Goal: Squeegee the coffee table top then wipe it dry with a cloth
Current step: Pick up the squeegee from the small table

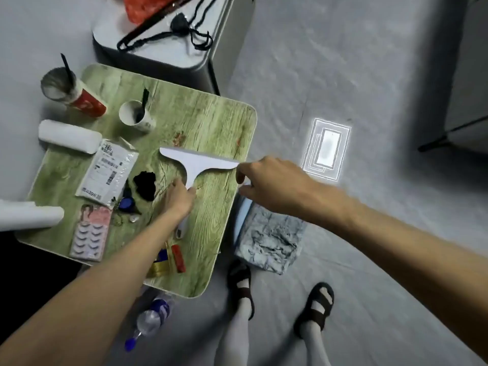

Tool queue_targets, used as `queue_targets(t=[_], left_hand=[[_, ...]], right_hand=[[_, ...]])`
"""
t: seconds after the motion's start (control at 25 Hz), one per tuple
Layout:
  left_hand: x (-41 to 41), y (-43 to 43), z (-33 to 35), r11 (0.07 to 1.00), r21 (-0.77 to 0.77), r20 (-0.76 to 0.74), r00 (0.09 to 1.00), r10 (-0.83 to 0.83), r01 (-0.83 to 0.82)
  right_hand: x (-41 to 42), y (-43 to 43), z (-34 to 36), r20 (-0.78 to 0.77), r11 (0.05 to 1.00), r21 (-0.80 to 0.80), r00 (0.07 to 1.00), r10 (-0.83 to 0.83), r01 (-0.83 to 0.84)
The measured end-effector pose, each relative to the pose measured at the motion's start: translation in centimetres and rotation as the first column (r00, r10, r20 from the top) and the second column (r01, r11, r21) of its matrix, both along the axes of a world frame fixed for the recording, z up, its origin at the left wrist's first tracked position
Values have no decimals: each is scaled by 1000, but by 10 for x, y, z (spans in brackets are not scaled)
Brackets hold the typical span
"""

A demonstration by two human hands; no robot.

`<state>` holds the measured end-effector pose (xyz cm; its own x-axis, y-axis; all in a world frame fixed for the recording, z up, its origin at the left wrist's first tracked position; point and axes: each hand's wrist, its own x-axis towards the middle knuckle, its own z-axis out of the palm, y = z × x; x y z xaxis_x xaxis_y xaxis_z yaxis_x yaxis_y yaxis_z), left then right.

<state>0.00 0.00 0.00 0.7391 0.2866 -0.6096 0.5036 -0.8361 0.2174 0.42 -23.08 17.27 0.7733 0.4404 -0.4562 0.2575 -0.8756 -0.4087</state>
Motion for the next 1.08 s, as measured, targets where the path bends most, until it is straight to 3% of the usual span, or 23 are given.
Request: queue_targets(t=[0.12,0.2,0.36,0.48,0.72,0.8,0.92,1.08], left_hand=[[12,5,-27,982,135,-27,991,-132,134],[16,5,-26,981,115,-40,988,-152,155],[32,-13,17,973,-155,-104,977,-185,168],[39,-59,89,897,-432,-93,984,-152,97],[25,-203,279,727,-669,18,982,-190,153],[11,-254,338,676,-720,24,980,-198,155],[-7,-329,416,625,-764,63,982,-179,163],[-17,-426,493,544,-811,130,974,-188,213]], right_hand=[[5,4,-38,-19,999,-36,1000,-25,24],[3,-2,-47,-69,998,-47,996,-53,50],[-4,-35,-32,-117,988,-54,982,-150,144],[-15,-65,7,-91,968,-32,964,-251,249],[-52,-166,145,36,938,-92,942,-334,335],[-68,-206,189,-14,920,-15,920,-391,391],[-97,-257,253,-236,785,260,826,-512,562],[-118,-329,319,-279,580,427,711,-646,694]])
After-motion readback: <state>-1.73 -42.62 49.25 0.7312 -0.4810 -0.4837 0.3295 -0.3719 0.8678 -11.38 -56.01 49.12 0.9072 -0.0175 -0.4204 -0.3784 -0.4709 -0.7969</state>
